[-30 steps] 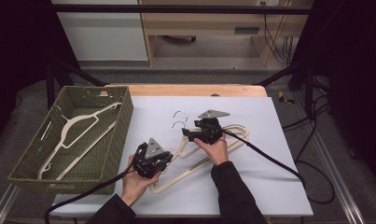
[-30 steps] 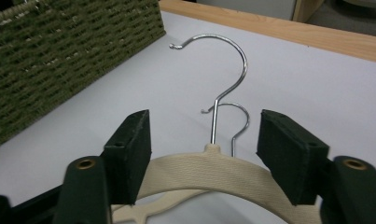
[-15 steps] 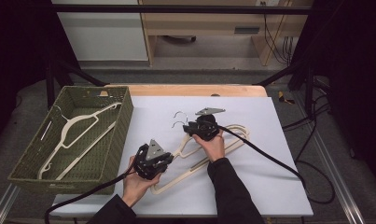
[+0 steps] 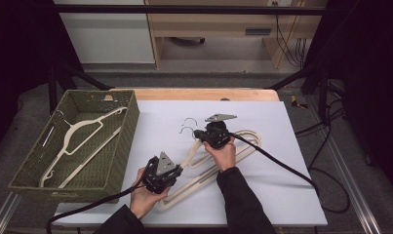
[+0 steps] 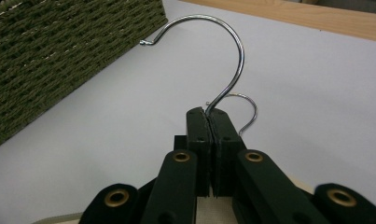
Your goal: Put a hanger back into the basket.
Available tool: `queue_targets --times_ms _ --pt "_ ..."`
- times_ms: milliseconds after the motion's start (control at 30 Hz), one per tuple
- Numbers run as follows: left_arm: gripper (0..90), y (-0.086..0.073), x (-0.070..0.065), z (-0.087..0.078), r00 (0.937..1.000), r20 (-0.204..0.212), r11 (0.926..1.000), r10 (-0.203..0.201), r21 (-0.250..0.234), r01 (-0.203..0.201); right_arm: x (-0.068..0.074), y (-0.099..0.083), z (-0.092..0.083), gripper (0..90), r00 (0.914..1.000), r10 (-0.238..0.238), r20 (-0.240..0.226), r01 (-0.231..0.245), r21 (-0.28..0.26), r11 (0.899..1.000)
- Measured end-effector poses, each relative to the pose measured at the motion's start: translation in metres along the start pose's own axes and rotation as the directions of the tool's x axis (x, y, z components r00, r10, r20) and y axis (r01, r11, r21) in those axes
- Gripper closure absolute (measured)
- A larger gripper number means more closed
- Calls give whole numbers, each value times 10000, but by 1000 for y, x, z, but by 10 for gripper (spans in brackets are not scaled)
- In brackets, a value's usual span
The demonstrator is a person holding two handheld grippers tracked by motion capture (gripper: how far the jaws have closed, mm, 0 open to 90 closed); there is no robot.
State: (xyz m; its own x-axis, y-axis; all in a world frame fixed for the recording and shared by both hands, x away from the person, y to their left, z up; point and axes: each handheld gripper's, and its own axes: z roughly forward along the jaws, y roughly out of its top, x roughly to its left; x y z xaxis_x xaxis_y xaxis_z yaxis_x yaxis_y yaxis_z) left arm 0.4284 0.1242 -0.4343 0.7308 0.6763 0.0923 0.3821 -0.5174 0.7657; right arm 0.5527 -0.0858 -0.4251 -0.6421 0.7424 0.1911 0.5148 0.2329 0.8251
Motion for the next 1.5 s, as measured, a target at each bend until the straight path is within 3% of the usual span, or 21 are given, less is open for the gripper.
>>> queue_targets --times_ms 100,167,200,300,333,467,533,600,700,867,967,1033,1167,1300,1400,1500 --pt "776 1 1 -1 9996 256 9999 -78 -128 82 5 -1 -6 892 9999 -151 64 152 -131 9998" --pt "704 4 2 -5 9977 625 9988 -265 -389 290 7 -1 -11 893 9992 -399 42 400 -205 9990" --pt "673 6 2 -8 9957 852 9977 -368 -532 414 8 -1 -13 893 9977 -668 100 671 -357 9971" --pt "561 12 7 -13 9904 1223 9943 -641 -771 739 12 -2 -19 893 9977 -676 6 676 -549 9962" --pt "538 18 11 -15 9845 1524 9897 -873 -997 1032 15 -3 -26 893 9966 -819 -126 807 -785 9936" --pt "488 23 19 -12 9860 1399 9888 -906 -1056 1058 21 -6 -37 893 9941 -1048 -283 1007 -1194 9877" --pt "483 25 17 -7 9886 1257 9911 -828 -933 948 23 -7 -42 893 9930 -1121 -361 1061 -1395 9845" --pt "479 27 16 -2 9849 1469 9890 -915 -1020 1071 26 -7 -45 893 9921 -1167 -454 1088 -1501 9827" --pt "477 30 14 2 9869 1371 9904 -853 -966 990 28 -8 -47 893 9915 -1196 -521 1100 -1587 9812" --pt "540 38 13 14 9853 1455 9900 -897 -949 1042 31 -11 -53 893 9885 -1340 -703 1209 -1656 9788" --pt "662 37 15 19 9816 1661 9897 -941 -916 1104 32 -12 -56 893 9856 -1509 -759 1360 -1731 9755" --pt "696 36 16 23 9754 1942 9889 -1040 -848 1223 34 -12 -58 892 9850 -1554 -750 1402 -1774 9741" --pt "798 36 13 23 9716 2142 9884 -1005 -903 1222 34 -13 -58 892 9843 -1614 -714 1472 -1730 9739" --pt "822 36 12 20 9685 2202 9860 -1162 -919 1392 36 -14 -61 888 9830 -1676 -746 1522 -1781 9722" --pt "853 37 9 14 9635 2292 9803 -1383 -1069 1662 38 -13 -71 853 9803 -1773 -867 1583 -1911 9687" --pt "860 38 8 10 9683 2142 9809 -1287 -1163 1561 41 -13 -80 800 9793 -1796 -935 1582 -2005 9668"
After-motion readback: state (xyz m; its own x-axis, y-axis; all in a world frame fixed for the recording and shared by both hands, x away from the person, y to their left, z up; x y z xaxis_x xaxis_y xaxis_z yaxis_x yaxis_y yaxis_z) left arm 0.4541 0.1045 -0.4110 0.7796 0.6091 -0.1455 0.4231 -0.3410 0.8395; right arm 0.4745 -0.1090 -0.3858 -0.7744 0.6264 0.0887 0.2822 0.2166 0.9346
